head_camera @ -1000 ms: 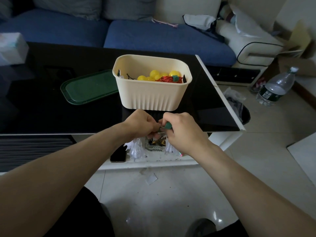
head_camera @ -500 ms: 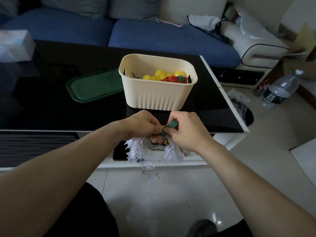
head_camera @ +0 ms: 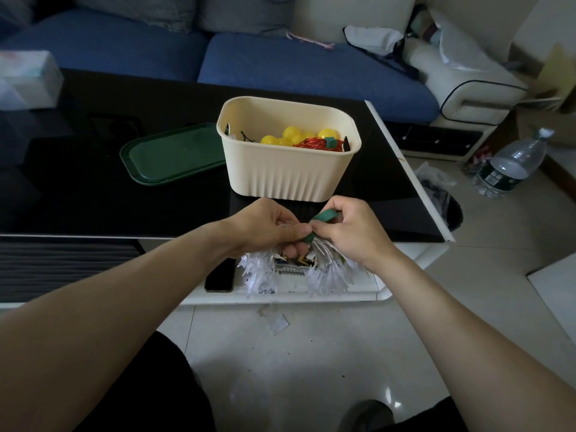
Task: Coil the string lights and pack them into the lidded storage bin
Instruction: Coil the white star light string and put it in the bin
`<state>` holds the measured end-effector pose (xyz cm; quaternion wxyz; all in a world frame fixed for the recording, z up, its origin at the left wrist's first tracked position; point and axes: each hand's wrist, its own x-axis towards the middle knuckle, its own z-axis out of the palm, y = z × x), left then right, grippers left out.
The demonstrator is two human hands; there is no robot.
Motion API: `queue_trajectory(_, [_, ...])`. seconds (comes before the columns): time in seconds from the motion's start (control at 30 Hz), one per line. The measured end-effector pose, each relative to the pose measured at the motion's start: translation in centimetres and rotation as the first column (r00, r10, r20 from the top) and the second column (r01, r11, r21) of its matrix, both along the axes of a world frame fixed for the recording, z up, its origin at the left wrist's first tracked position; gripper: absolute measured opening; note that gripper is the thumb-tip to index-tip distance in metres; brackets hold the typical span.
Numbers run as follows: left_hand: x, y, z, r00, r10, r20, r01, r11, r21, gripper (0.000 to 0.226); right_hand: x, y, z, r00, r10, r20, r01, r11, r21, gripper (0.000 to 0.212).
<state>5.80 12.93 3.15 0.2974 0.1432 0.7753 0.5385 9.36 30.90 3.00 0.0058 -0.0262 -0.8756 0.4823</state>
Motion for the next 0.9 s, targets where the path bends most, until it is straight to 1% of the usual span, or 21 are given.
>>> queue_trajectory(0.13, [-0.1,-0.2,0.2,0.999,-0.026,-0.021,0.025,0.999,-0.034,0.020,0.3,-0.2,-0.6,0.999,-0.012,0.034,0.014,0.998,-0.055,0.009])
queue_trajectory(0.23, [0.0,-0.2,0.2,0.999,-0.033,-0.033,0.031,0.998,-0.051,0.017,0.4,-0.4,-1.0,0.997,-0.043,0.056,0.048,0.995,-0.092,0.011])
queue_trajectory(0.37, [-0.1,-0.2,-0.1,0.994,-0.027,-0.107,0.021,0.998,-0.058,0.014,0.7,-0.7,-0.7,0.984,-0.137,0.116,0.163,0.950,-0.265,0.023])
queue_trajectory(0.43, [-0.3,-0.1,-0.3,0.992,-0.013,-0.127,0.006,0.998,-0.058,0.014,0.8,-0.7,-0.6,0.974,-0.163,0.155,0.209,0.909,-0.361,0.024])
queue_trajectory(0.5, [-0.3,0.0,-0.4,0.990,0.001,-0.139,-0.010,0.998,-0.061,0.014,0.8,-0.9,-0.9,0.963,-0.204,0.176,0.260,0.875,-0.408,0.023])
queue_trajectory(0.53, [-0.4,0.1,-0.5,0.987,0.008,-0.157,-0.020,0.997,-0.069,0.013,0.7,-1.1,-1.0,0.956,-0.231,0.180,0.287,0.864,-0.415,0.021])
queue_trajectory(0.63, [-0.3,0.4,-0.6,0.953,0.025,-0.303,-0.059,0.993,-0.105,0.008,0.4,-1.6,-1.4,0.937,-0.311,0.161,0.350,0.844,-0.407,0.010])
queue_trajectory(0.7, [-0.1,0.8,-0.6,0.927,0.047,-0.372,-0.090,0.991,-0.100,0.008,0.3,-1.7,-1.5,0.925,-0.350,0.146,0.378,0.827,-0.416,0.007])
queue_trajectory(0.8, [0.2,1.4,-0.5,0.899,0.060,-0.433,-0.115,0.988,-0.100,0.016,0.0,-1.9,-1.8,0.914,-0.378,0.149,0.406,0.824,-0.395,0.007])
queue_trajectory(0.9, [0.4,1.6,-0.3,0.907,0.057,-0.418,-0.085,0.995,-0.049,0.033,-0.2,-1.6,-1.8,0.911,-0.340,0.234,0.408,0.825,-0.392,0.010])
